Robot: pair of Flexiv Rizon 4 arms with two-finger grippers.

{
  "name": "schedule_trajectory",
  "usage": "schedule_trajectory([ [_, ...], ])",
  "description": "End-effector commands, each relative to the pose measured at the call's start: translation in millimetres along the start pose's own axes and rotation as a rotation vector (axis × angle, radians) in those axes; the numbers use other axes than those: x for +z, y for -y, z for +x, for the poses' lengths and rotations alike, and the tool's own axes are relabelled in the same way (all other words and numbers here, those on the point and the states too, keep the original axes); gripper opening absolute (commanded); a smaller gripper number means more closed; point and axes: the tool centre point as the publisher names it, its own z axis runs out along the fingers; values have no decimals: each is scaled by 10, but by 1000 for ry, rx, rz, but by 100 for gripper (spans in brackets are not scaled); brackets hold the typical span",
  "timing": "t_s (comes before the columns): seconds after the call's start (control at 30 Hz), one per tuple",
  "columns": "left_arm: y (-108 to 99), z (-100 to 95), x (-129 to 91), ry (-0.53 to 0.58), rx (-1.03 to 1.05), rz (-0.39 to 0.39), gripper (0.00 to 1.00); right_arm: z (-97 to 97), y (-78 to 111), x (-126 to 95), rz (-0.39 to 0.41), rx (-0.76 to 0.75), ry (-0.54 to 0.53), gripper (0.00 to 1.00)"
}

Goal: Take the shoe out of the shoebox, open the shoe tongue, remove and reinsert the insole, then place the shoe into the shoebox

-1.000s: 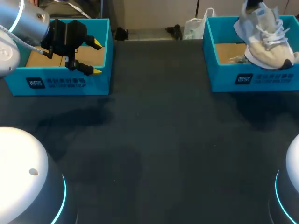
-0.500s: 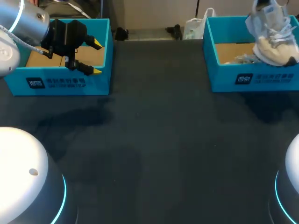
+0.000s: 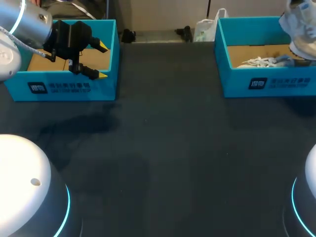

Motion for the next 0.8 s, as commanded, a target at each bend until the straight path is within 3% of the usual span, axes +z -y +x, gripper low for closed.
schedule_trajectory([
  [0.03, 1, -5, -3, -2, 0, -3, 100, -208, 150, 147, 7, 65, -43, 0],
  [0.17, 1, -5, -3, -2, 0, -3, 100, -221, 303, 287, 35, 199, -69, 0],
  [0.5, 1, -5, -3, -2, 0, -3, 100, -81, 458, 221, 53, 685, -50, 0],
  [0.8, 1, -5, -3, -2, 0, -3, 100, 149, 557, 165, 171, 1158, -63, 0],
])
